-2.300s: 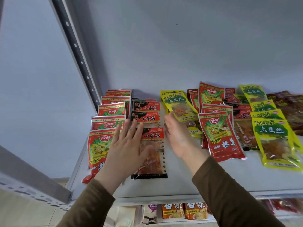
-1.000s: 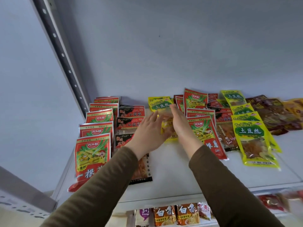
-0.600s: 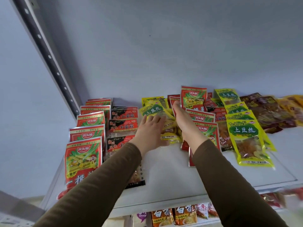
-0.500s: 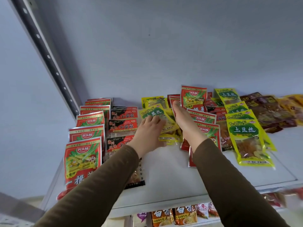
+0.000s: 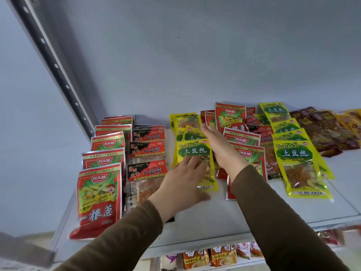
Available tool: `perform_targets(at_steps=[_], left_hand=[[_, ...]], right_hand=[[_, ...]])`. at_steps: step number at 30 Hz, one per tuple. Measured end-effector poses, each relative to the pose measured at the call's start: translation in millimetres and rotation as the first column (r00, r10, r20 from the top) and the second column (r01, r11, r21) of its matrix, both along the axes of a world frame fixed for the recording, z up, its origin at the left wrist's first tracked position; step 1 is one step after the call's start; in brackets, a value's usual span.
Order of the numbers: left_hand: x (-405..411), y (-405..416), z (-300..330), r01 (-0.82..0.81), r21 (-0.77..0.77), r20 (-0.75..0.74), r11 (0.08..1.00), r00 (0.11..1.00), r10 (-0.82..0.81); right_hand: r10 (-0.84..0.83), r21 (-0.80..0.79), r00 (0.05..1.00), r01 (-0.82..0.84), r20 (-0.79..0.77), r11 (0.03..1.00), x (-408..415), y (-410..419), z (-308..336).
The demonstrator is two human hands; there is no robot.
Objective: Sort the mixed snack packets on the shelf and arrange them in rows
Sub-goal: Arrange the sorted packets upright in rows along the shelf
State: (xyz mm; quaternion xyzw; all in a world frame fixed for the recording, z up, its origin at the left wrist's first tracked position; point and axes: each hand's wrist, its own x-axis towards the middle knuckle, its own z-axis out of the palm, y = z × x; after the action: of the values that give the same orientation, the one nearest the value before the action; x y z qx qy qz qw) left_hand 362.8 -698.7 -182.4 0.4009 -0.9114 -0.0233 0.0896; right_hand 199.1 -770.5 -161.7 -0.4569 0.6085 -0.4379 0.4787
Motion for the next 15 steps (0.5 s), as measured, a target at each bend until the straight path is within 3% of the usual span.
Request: perform_targets(at_steps=[2,5,11,15], left_hand=[[1.3,3.0,1.4,-0.023,0.069,-0.035,0.997,0.999,0.025],[-1.1,-3.3,2.0,-0.064,-0.043,-0.062,0.997,0.996,0.061],[-5.8,-13.8,-5.9,-0.141,0.034,0.070,0.989,0.988,0.139],[-3.9,-14.5,-5.7,-0.150,0.024,0.081,0.988,0.986,0.148]], right_hand=[[-0.012,-0.023,0.999,0.011,-0.045,1.000,0.2,-1.4,-2.2],[-0.026,-0.019,0.998,0.025,-0.052,1.000,1.9,-6.9,-3.0],[-0.015,0.038,0.997,0.012,0.079,0.999,16.0,-24.3,-3.9],[-0.011,0.016,1.000,0.011,0.009,1.000,17.3,-37.9,-1.4]])
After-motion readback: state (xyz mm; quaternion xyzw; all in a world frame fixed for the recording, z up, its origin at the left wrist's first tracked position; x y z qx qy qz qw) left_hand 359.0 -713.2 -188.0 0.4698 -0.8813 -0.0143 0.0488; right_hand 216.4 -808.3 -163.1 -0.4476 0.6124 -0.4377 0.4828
